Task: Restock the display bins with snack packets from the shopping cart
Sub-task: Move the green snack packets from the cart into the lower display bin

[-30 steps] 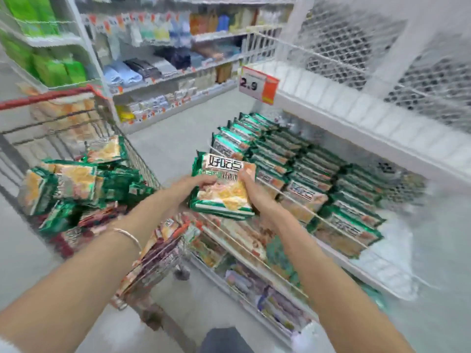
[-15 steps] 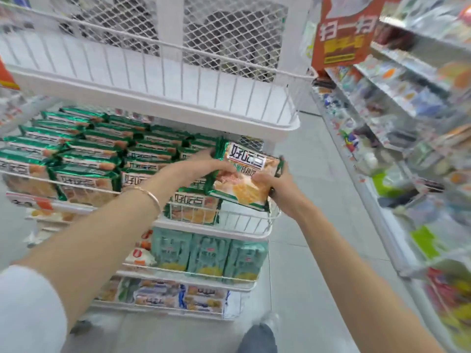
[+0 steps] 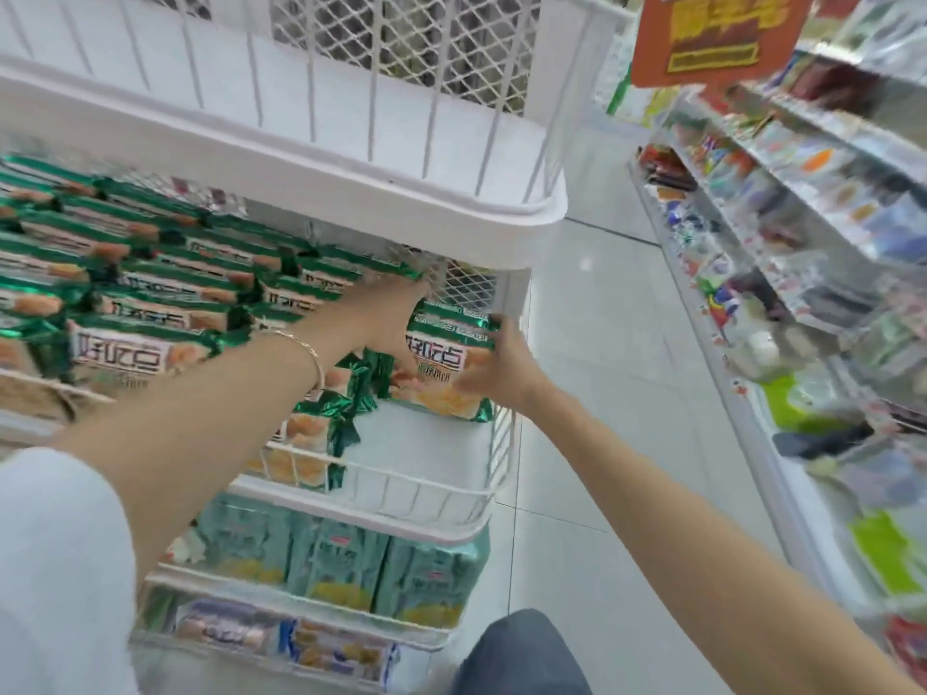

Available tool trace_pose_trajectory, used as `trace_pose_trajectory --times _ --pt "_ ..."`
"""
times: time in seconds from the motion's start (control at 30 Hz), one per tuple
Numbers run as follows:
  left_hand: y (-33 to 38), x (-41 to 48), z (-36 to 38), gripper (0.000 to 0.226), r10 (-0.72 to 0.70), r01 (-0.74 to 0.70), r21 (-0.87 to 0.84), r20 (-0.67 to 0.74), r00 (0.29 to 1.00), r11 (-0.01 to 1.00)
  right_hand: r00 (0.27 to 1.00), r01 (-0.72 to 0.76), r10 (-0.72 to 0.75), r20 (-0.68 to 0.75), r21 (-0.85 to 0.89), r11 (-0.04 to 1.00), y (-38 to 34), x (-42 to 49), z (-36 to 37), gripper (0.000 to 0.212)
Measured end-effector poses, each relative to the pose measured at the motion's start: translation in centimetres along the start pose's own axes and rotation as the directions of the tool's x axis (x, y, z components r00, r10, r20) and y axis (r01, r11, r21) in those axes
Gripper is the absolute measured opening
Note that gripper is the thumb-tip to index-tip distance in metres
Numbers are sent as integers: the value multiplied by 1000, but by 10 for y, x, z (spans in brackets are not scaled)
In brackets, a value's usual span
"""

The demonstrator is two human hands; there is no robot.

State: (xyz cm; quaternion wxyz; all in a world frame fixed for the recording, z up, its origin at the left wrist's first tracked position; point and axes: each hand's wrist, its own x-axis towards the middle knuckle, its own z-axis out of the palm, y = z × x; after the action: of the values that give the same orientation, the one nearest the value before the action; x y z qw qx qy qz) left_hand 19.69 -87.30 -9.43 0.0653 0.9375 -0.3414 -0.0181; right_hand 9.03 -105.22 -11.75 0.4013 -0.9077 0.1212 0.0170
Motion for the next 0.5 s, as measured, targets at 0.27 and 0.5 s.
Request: trace_pose_trajectory --times 0.27,0.5 --pt "-1 2 3 149 23 -71 354 136 990 932 952 274 -255 169 -841 466 0 9 3 123" --pt "15 16 13 140 -8 46 418 -91 996 907 960 152 -278 22 -877 455 0 47 7 120"
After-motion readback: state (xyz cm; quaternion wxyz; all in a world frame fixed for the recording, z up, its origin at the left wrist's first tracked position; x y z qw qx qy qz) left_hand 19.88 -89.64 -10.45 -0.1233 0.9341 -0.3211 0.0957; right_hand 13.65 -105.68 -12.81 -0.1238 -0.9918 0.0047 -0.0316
